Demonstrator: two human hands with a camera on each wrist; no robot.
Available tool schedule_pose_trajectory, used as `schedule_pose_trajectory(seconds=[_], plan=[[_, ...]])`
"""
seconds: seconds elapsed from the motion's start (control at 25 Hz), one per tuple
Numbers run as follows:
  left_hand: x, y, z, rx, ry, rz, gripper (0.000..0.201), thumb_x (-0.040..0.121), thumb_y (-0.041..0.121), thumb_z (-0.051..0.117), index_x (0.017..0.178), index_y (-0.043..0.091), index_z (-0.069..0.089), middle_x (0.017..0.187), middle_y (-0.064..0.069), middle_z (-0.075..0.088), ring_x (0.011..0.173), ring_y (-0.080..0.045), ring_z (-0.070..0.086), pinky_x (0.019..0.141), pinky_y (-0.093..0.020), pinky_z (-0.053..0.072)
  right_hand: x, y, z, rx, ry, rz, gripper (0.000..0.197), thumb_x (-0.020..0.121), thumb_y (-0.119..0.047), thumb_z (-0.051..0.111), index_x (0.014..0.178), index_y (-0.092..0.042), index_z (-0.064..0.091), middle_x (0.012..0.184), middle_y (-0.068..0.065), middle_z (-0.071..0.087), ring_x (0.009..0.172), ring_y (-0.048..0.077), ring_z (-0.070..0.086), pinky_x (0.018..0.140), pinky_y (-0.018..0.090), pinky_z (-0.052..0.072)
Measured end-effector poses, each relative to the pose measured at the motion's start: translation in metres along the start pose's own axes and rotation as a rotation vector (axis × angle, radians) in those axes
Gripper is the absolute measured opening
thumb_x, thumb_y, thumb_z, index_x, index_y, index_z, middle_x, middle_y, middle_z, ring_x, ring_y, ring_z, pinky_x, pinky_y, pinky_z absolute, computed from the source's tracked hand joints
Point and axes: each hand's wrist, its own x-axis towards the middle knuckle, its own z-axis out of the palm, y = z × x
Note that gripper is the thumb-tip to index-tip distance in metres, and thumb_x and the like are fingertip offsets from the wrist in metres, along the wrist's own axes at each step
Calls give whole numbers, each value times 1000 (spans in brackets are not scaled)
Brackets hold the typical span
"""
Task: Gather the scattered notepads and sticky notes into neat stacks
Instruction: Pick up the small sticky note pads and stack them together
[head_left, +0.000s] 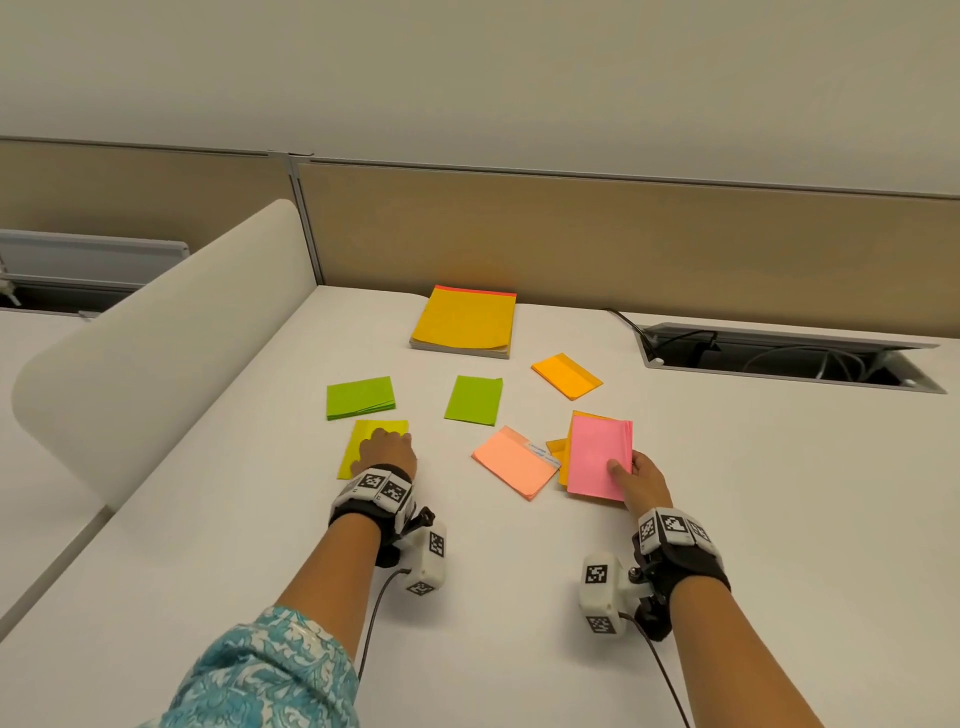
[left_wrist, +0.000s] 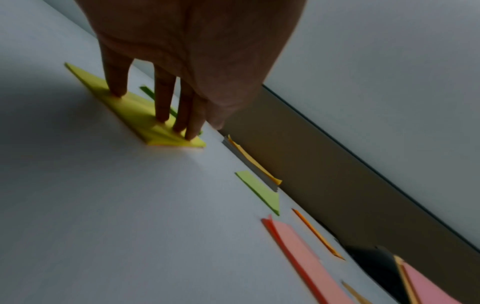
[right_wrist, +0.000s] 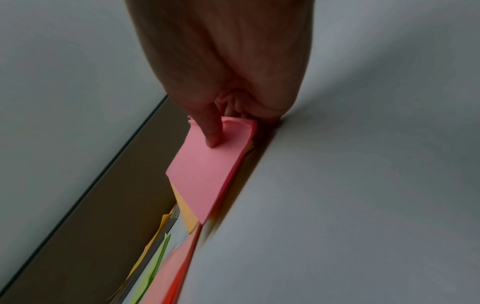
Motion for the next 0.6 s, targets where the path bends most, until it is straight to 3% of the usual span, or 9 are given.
schedule_pose_trajectory(seconds=[0.08, 0.16, 0.32, 0.52, 0.6], plan=[[-5, 8, -1, 45, -26, 71, 40, 97, 13, 35, 134, 14, 51, 144, -13, 40, 135, -31, 37, 111, -43, 35, -1, -1, 1, -16, -11, -5, 41, 93, -17, 47, 130, 1, 44, 132, 21, 53, 119, 36, 50, 99, 42, 38], [-12, 10, 2, 17, 26, 51, 41, 94, 11, 44, 134, 15, 49, 146, -12, 36, 136, -31, 32, 110, -45, 34, -3, -2, 1, -25, -18, -13, 41, 93, -16, 47, 130, 1, 44, 132, 21, 52, 119, 36, 50, 98, 41, 38], [-17, 0, 7, -40, 148, -67, 69, 87, 33, 61, 142, 9, 28, 148, -13, 31, 138, -30, 27, 111, -45, 28, -5, -1, 0, -25, -20, -19, 41, 93, -15, 46, 131, 2, 42, 133, 22, 51, 120, 36, 49, 97, 40, 39], [-10, -2, -5, -40, 31, -167, 82, 72, 46, 73, 133, 4, 36, 142, -17, 39, 134, -32, 35, 110, -43, 31, -6, -4, 3, -10, -40, 10, 41, 94, -9, 39, 134, 2, 38, 137, 21, 47, 124, 36, 46, 101, 39, 36], [-7, -3, -6, -60, -23, -136, 76, 77, 39, 70, 134, 2, 37, 142, -19, 40, 134, -33, 37, 109, -41, 33, -6, -6, 3, 1, -46, 28, 42, 94, -6, 36, 135, 1, 37, 138, 21, 46, 125, 36, 45, 102, 40, 36]])
